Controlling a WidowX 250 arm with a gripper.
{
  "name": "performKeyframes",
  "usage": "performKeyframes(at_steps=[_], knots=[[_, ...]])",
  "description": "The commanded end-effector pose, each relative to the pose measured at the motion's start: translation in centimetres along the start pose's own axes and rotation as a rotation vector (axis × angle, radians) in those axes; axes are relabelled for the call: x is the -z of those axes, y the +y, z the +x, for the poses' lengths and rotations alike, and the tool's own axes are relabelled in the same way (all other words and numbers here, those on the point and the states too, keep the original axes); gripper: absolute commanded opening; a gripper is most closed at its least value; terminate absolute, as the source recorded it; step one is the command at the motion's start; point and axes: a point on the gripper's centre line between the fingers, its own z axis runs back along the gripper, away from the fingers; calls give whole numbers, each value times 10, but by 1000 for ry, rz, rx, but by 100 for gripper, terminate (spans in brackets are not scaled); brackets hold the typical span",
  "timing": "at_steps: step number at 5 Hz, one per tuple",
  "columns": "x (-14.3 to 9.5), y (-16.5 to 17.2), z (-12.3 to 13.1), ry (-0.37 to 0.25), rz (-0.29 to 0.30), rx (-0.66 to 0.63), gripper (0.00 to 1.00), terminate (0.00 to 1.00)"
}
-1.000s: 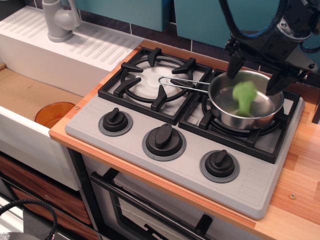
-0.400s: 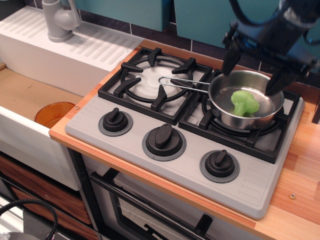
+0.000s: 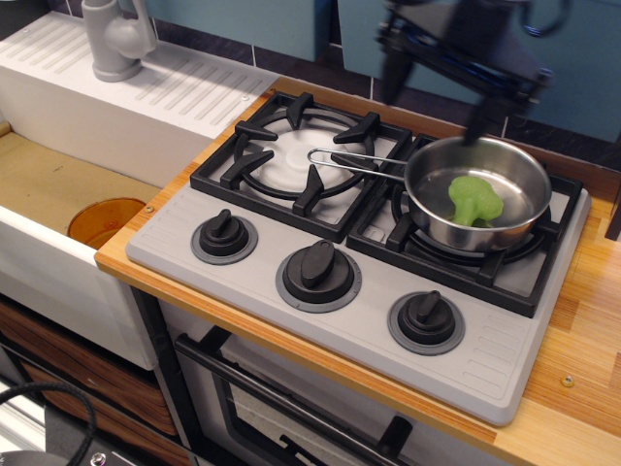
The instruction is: Put pot or pan on stove and put cauliflower in pot or pan
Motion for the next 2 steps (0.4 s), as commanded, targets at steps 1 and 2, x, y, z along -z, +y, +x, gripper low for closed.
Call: performKeyframes(at_steps=[1, 2], knots=[[-5, 30, 18, -101, -42, 9, 100, 0], [1, 36, 24, -113, -4, 24, 100, 100]])
